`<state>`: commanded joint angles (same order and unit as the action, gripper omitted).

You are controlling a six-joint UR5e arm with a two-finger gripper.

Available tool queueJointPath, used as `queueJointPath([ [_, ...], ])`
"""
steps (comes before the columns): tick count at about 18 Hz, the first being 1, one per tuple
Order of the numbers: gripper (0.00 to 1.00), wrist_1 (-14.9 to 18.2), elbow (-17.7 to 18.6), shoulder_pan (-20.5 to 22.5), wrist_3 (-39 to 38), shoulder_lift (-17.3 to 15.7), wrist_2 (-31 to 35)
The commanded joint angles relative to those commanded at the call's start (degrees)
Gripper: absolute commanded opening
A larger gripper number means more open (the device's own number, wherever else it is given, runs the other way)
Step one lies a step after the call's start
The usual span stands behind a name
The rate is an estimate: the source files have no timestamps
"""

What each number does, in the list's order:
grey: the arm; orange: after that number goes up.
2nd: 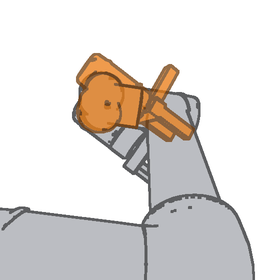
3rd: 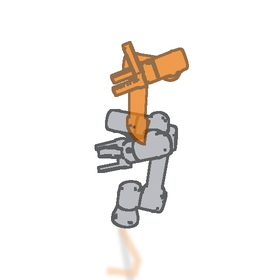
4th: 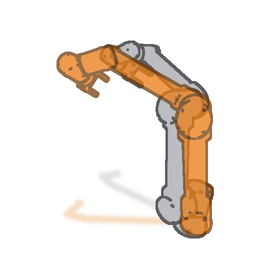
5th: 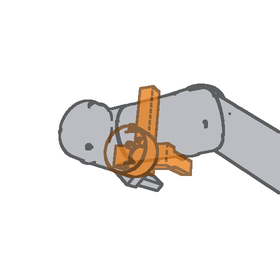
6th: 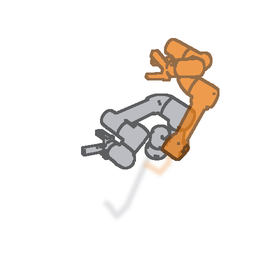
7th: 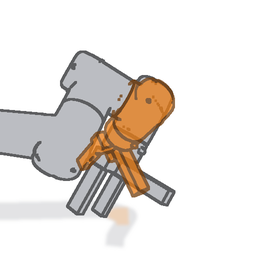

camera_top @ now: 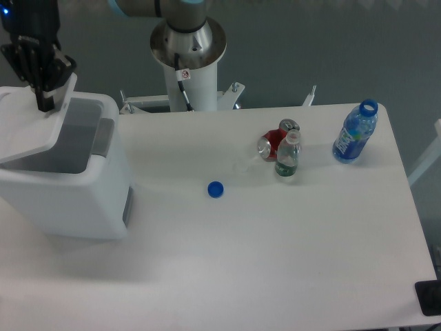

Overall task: Close the trash can
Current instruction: 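Push the trash can lid forward and down with the gripper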

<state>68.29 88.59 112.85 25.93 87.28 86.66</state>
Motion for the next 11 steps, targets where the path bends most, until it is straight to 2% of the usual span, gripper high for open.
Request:
queueJointPath([
  [11,0.0,-0.18,2.29,2.02,1.05,0.09,-0.17],
])
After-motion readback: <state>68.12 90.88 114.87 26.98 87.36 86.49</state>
